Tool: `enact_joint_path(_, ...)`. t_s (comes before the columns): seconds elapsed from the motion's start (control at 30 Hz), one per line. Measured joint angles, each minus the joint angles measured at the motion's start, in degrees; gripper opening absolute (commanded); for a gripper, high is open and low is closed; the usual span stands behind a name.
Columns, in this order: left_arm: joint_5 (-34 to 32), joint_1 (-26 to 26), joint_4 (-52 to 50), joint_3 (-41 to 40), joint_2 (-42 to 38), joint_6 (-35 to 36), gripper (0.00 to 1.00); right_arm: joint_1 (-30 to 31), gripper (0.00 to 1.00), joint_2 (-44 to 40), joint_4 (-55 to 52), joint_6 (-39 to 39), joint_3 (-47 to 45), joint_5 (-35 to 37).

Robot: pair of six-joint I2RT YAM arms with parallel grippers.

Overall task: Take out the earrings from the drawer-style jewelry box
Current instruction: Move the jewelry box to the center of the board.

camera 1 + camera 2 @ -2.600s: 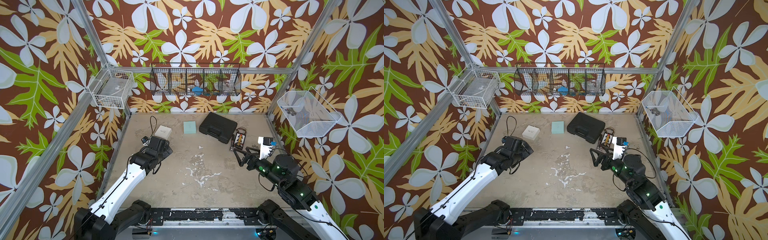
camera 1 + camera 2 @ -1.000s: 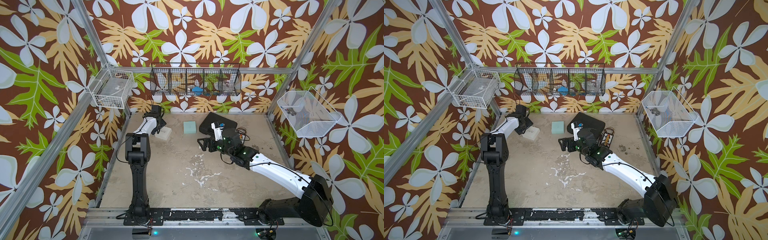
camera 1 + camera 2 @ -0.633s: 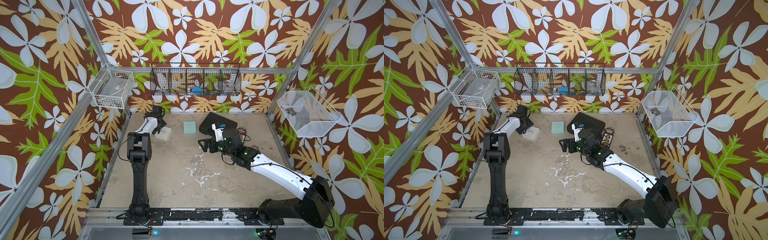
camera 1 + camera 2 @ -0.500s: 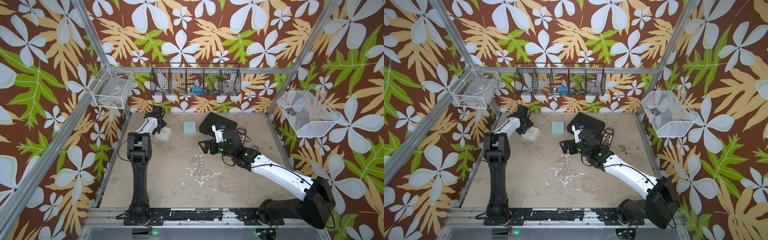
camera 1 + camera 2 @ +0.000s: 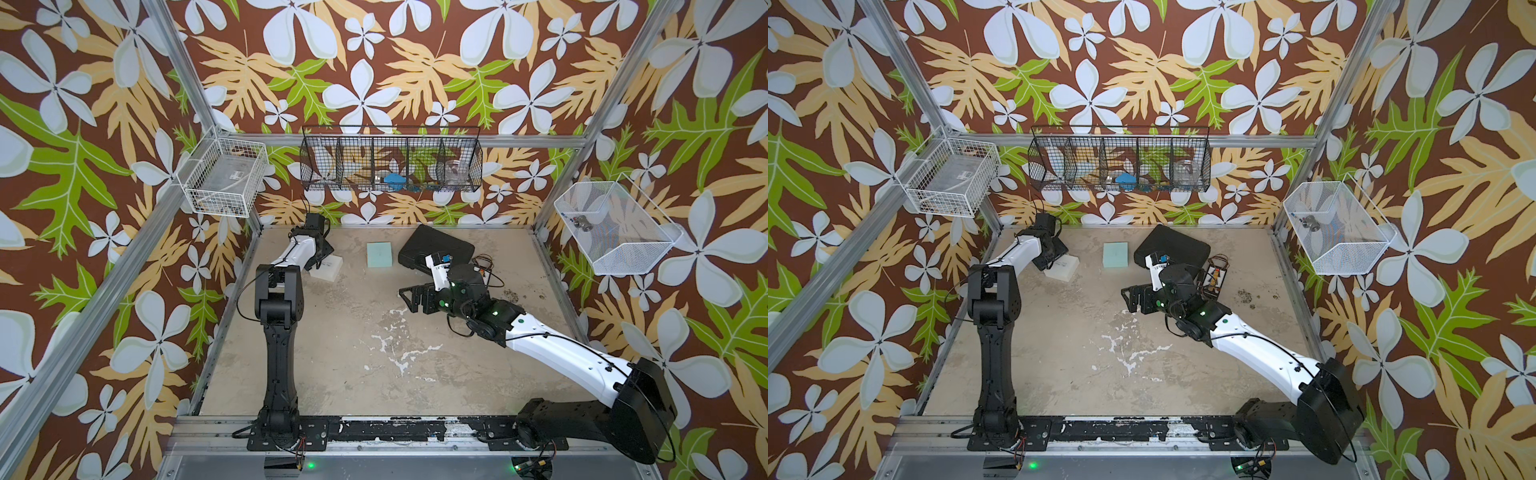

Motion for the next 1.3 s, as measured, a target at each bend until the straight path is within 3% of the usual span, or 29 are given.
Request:
enact_joint_path(0.4, 3.0, -1.3, 1.6, -9.8, -6.1, 0.5, 0.72, 0.0, 1.0, 0.3, -1.4, 0.0, -0.3, 0.2)
enact_joint_path(0.8, 10.3, -4.0, 6.9, -28.0, -17.4, -1.6, 0.69, 0.0, 1.0, 0.8, -6.3, -1.2, -0.6, 0.3)
enact_joint_path(1.3, 19.1, -13.2, 16.2, -48.5, -30.5, -4.0, 0.69, 0.0, 1.0, -4.9, -9.8, -2.4, -6.4, 0.0)
